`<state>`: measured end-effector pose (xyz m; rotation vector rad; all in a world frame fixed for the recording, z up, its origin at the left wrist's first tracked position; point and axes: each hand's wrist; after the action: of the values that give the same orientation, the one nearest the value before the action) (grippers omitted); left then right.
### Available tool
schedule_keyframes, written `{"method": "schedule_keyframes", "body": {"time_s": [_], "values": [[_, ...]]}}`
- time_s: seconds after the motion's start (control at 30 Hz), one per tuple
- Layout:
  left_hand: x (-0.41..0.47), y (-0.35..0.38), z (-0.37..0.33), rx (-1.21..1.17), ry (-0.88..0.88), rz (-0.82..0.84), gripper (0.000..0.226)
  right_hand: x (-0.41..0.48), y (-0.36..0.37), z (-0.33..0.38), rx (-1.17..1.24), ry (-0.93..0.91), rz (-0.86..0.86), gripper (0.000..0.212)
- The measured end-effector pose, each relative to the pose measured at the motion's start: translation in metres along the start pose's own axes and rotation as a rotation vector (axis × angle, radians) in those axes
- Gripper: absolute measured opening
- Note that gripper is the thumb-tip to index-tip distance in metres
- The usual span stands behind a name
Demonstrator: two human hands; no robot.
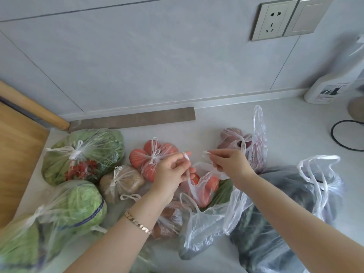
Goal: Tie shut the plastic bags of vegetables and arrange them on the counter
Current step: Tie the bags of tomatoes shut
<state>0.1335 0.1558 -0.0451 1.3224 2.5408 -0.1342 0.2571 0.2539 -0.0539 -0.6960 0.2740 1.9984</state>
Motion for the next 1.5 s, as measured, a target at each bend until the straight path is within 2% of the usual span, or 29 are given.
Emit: {"method": "schedule_keyframes", "body": {"time_s": [0.1,0.17,0.2,0.23,0.3,0.37,0.43,0.53,0.6,0.67,0.73,0.9,1.0,1.07,1.13,1.27,1.37,1.5], "values": [[0.002,0.003,-0.002,0.071,0.138,0.016,0.025,-0.003,0.01,-0.01,-0.037,-0.012,0.025,0.014],[0.006,0.006,-0.005,0.17,0.224,0.066,0.019,-0.005,0.019,-0.014,-0.155,-0.094,0.114,0.011],[0.01,0.008,-0.005,0.195,0.242,0.09,0.015,-0.006,0.023,-0.014,-0.211,-0.131,0.173,0.017],[0.013,0.008,-0.005,0.21,0.248,0.102,0.013,-0.006,0.025,-0.015,-0.253,-0.151,0.222,0.022],[0.02,0.007,-0.006,0.187,0.221,0.115,0.011,-0.004,0.024,-0.015,-0.262,-0.175,0.289,0.016],[0.024,0.004,-0.005,0.132,0.182,0.149,0.016,-0.003,0.02,-0.015,-0.234,-0.218,0.316,0.011],[0.025,0.003,-0.005,0.13,0.157,0.185,0.023,-0.003,0.018,-0.013,-0.222,-0.247,0.336,0.016],[0.027,0.001,-0.003,0.15,0.171,0.15,0.02,-0.002,0.016,-0.01,-0.221,-0.234,0.367,0.015],[0.028,-0.003,-0.002,0.249,0.191,0.149,0.007,0.0,0.014,-0.01,-0.217,-0.195,0.349,0.012],[0.027,-0.007,0.005,0.363,0.188,0.234,0.016,0.0,0.012,-0.011,-0.184,-0.154,0.342,0.026],[0.024,-0.01,0.013,0.4,0.183,0.306,0.02,-0.001,0.008,-0.01,-0.17,-0.117,0.335,0.026],[0.025,-0.011,0.024,0.461,0.185,0.299,0.015,-0.002,0.0,-0.011,-0.106,-0.061,0.311,0.022],[0.022,-0.006,0.024,0.449,0.074,0.294,0.005,-0.001,-0.003,-0.011,-0.076,-0.059,0.233,0.022],[0.016,0.001,0.02,0.326,-0.048,0.326,0.014,0.003,-0.003,-0.014,-0.077,-0.072,0.096,0.019],[0.013,0.006,0.021,0.365,-0.016,0.367,0.027,0.007,-0.003,-0.018,-0.132,-0.107,-0.046,0.017],[0.007,0.02,0.03,0.578,0.21,0.352,0.038,0.013,0.001,-0.025,-0.265,-0.149,-0.182,0.008],[0.008,0.025,0.032,0.544,0.257,0.296,0.042,0.017,0.0,-0.026,-0.403,-0.207,-0.211,0.01],[0.007,0.027,0.032,0.493,0.2,0.344,0.04,0.017,-0.006,-0.024,-0.59,-0.404,-0.159,0.011]]}}
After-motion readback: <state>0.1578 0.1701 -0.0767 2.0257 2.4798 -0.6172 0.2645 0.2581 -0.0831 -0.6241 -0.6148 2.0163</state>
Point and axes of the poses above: each hand's wrist, its own x-axis towards the middle knuckle, its own y-axis out of the palm, z = x × y, and after that the axes turned 9 degrees about y, right-handed
